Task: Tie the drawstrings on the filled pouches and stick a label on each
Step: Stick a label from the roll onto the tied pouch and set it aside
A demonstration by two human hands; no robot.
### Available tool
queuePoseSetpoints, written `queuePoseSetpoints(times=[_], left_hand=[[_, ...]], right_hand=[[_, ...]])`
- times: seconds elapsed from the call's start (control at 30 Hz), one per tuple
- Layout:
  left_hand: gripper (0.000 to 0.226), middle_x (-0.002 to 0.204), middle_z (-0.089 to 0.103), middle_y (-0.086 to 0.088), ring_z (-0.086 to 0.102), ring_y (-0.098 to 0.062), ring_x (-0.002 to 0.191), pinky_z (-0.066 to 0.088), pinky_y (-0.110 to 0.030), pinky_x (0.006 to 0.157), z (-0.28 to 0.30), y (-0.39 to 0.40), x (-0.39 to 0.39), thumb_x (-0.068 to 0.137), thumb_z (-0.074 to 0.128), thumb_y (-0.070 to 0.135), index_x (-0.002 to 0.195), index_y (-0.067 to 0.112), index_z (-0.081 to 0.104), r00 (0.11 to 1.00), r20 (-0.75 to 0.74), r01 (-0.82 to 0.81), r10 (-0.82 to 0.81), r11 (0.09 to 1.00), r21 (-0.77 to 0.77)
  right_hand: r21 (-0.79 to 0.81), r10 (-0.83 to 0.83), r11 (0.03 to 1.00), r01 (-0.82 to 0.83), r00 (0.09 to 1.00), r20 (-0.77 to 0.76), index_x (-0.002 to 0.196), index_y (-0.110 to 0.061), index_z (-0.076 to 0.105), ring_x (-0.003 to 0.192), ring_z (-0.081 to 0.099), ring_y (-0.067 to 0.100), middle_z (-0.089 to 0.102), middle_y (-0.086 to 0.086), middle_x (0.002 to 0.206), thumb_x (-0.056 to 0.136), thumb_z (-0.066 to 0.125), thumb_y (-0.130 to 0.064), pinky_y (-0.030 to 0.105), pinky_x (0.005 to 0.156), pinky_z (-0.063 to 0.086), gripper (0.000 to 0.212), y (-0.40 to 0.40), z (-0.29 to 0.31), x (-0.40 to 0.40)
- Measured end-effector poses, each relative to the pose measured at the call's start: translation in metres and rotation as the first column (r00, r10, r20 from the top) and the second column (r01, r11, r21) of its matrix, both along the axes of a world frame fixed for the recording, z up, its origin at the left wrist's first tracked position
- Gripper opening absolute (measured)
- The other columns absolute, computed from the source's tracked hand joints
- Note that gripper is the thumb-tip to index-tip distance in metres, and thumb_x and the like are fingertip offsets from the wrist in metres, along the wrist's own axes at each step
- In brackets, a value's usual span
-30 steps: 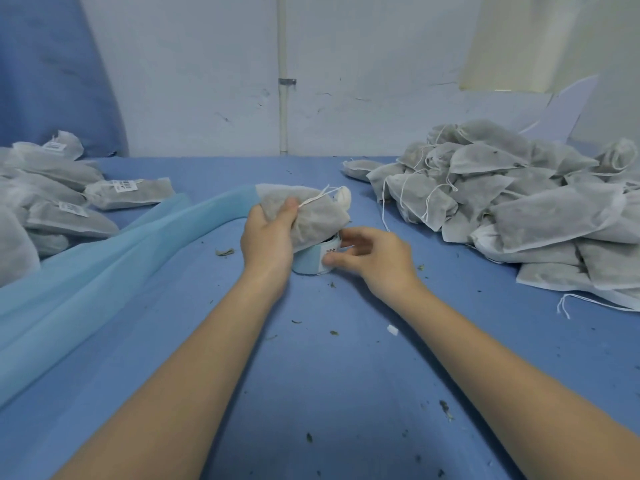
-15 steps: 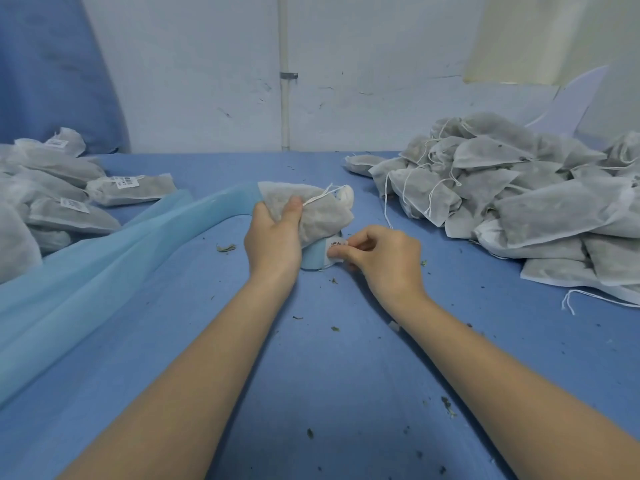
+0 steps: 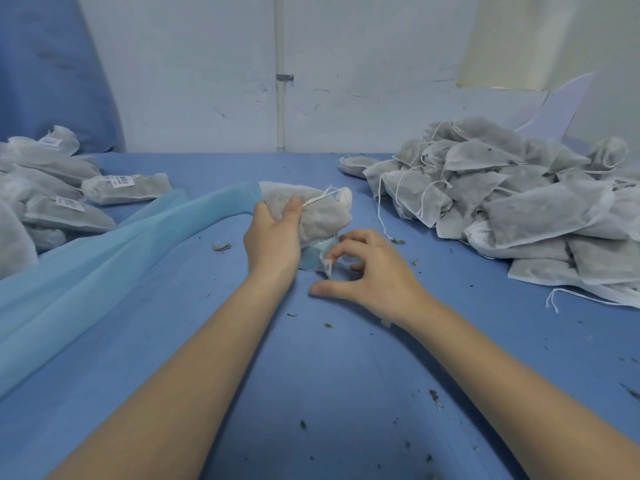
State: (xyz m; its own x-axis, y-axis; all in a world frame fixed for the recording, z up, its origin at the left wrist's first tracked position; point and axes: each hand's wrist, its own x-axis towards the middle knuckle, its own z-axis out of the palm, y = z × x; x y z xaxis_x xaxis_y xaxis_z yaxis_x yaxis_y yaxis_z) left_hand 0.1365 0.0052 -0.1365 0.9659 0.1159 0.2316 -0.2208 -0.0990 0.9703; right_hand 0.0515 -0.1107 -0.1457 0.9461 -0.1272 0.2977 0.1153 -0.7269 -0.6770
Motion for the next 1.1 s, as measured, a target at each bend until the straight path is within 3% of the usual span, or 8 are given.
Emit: queuePoseSetpoints(times=[0.13,0.23,0.3,0.53,0.87,0.97,1.03,1.1], left_hand=[[0.027,0.083,0.055,0.004,0.053,-0.023,0.092,0.037,-0.03,0.075,0.0,-0.001,-0.001,0.091,0.054,0.039,0.095,0.013,0.053,1.0,0.009,0.019,-0.019,1.0,0.014],[0.029,0.081,0.054,0.008,0.052,-0.021,0.09,0.034,-0.028,0.073,-0.001,-0.001,-0.002,0.092,0.053,0.04,0.097,0.012,0.054,1.0,0.013,0.023,-0.024,0.999,0.023],[0.029,0.079,0.052,0.011,0.051,-0.02,0.088,0.033,-0.028,0.072,-0.001,-0.001,-0.003,0.092,0.052,0.04,0.097,0.012,0.053,1.0,0.015,0.021,-0.021,0.999,0.034],[0.031,0.092,0.057,-0.001,0.051,-0.023,0.091,0.035,-0.028,0.075,0.0,-0.003,-0.006,0.092,0.053,0.038,0.099,0.008,0.054,1.0,0.028,0.005,-0.006,0.999,0.032],[0.034,0.094,0.056,-0.005,0.049,-0.023,0.088,0.031,-0.027,0.071,0.0,-0.004,-0.007,0.092,0.052,0.041,0.097,0.007,0.051,1.0,0.022,-0.005,0.004,0.997,0.074],[0.031,0.093,0.056,-0.002,0.049,-0.022,0.088,0.03,-0.027,0.071,0.0,-0.003,-0.007,0.092,0.052,0.04,0.096,0.009,0.051,1.0,0.025,0.0,-0.002,0.997,0.072],[0.028,0.087,0.055,0.001,0.049,-0.022,0.087,0.032,-0.028,0.072,0.0,-0.002,-0.006,0.092,0.052,0.04,0.092,0.011,0.05,1.0,0.023,0.01,-0.011,0.998,0.059],[0.026,0.079,0.053,0.006,0.05,-0.019,0.081,0.033,-0.026,0.069,0.002,0.002,-0.005,0.091,0.054,0.038,0.086,0.013,0.05,0.999,0.045,0.026,-0.028,0.999,0.047]], right_hand=[[-0.024,0.035,0.999,-0.036,0.999,-0.039,0.088,-0.041,0.063,0.121,0.036,0.013,0.038,-0.006,0.124,0.065,0.087,-0.036,0.028,0.104,0.035,0.033,0.001,0.002,-0.008],[-0.082,0.035,0.996,-0.036,0.999,-0.007,0.093,-0.041,0.064,0.109,0.033,0.013,0.037,-0.008,0.113,0.068,0.085,-0.034,0.01,0.094,0.029,0.033,0.003,0.0,-0.009],[-0.108,0.035,0.994,-0.032,0.999,0.027,0.096,-0.037,0.069,0.101,0.034,0.012,0.037,-0.011,0.104,0.07,0.084,-0.033,0.006,0.086,0.027,0.031,0.004,-0.003,-0.008],[-0.134,0.058,0.99,-0.035,0.983,0.175,0.086,-0.007,0.067,0.082,0.057,0.012,0.055,-0.01,0.08,0.086,0.071,-0.015,0.019,0.078,0.044,0.008,0.008,-0.006,-0.002],[-0.144,0.131,0.983,-0.113,0.984,0.125,0.093,-0.006,0.069,0.088,0.062,0.012,0.071,0.003,0.098,0.091,0.066,-0.016,0.017,0.082,0.042,0.011,0.001,-0.006,-0.011],[-0.178,0.222,0.96,-0.215,0.975,0.024,0.093,-0.013,0.07,0.09,0.059,0.005,0.07,0.001,0.111,0.092,0.063,-0.023,0.019,0.083,0.041,0.012,0.008,-0.005,-0.016],[-0.089,0.237,0.966,-0.241,0.97,-0.053,0.087,-0.017,0.067,0.089,0.057,0.0,0.069,-0.001,0.109,0.093,0.063,-0.025,0.022,0.083,0.042,0.011,0.013,0.0,-0.019],[0.053,0.203,0.978,-0.202,0.979,-0.026,0.082,-0.017,0.065,0.088,0.056,0.005,0.064,-0.001,0.107,0.09,0.065,-0.021,0.022,0.086,0.043,0.01,0.013,0.008,-0.022]])
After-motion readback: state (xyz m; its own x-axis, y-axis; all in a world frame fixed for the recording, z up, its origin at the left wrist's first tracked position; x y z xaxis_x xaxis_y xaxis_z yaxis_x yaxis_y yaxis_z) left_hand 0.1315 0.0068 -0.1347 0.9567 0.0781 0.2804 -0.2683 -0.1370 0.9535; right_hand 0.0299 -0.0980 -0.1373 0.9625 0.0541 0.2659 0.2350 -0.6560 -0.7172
